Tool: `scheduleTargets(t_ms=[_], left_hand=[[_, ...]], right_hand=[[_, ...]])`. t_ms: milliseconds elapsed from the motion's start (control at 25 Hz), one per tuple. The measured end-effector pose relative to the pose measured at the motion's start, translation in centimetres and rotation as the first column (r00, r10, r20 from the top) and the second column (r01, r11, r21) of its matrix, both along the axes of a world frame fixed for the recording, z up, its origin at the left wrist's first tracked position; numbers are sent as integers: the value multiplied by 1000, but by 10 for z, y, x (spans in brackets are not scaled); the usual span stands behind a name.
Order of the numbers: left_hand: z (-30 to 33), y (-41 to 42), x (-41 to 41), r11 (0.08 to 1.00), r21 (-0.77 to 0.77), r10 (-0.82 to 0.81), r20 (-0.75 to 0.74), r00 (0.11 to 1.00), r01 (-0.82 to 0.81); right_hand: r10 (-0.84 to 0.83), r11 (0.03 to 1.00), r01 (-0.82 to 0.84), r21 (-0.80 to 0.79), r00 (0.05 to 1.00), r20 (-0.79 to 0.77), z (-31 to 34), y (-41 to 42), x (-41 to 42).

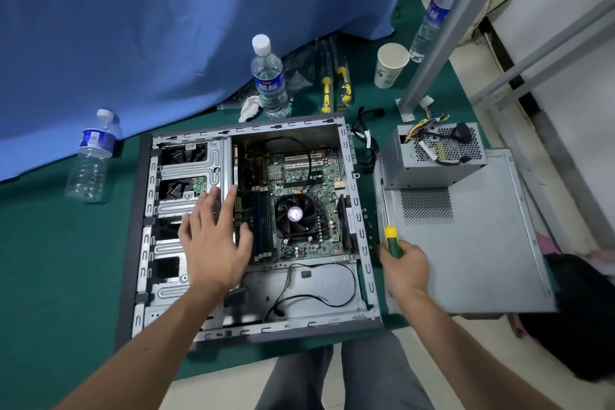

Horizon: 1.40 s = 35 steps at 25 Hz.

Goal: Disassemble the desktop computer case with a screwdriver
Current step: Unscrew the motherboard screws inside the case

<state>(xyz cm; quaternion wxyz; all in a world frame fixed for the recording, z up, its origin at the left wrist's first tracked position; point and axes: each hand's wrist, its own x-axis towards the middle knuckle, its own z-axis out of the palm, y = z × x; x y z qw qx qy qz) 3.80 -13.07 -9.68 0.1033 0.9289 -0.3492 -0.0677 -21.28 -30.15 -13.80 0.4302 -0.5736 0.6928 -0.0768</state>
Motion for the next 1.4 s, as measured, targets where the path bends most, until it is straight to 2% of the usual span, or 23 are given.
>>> scheduleTargets(t_ms=[160, 280, 400, 520, 680, 800, 1000, 1160, 1400], left_hand=[[4, -1, -1, 1000, 11, -10, -15, 1000, 10], [8, 1, 8, 1000, -13, -26, -33, 999, 26], [8, 8, 12, 995, -12, -94, 5, 996, 94], [6, 10, 11, 994, -1, -111, 22, 994, 111], [8, 11, 13, 994, 14, -108, 14, 994, 108], [6, 11, 13, 994, 23, -108, 5, 994, 108], [5, 10, 14, 994, 10, -106, 7, 994, 106], [3, 10, 15, 994, 11, -110, 13, 994, 110], [3, 10, 15, 993, 13, -116, 20, 993, 116]], right_hand=[[75, 997, -64, -44, 943, 324, 70, -17, 12], [249, 965, -193, -176, 882, 400, 124, -31, 33], [525, 841, -455, -293, 818, 236, 154, -41, 52], [733, 656, -696, -291, 680, 25, 169, -46, 68], [854, 422, -874, -243, 473, -218, 169, -34, 82], [858, 265, -948, -176, 315, -404, 153, -22, 90], [864, 231, -964, -133, 266, -427, 143, -17, 103], [878, 162, -985, -62, 173, -446, 136, -15, 108], [892, 151, -988, -9, 140, -430, 126, -17, 107]])
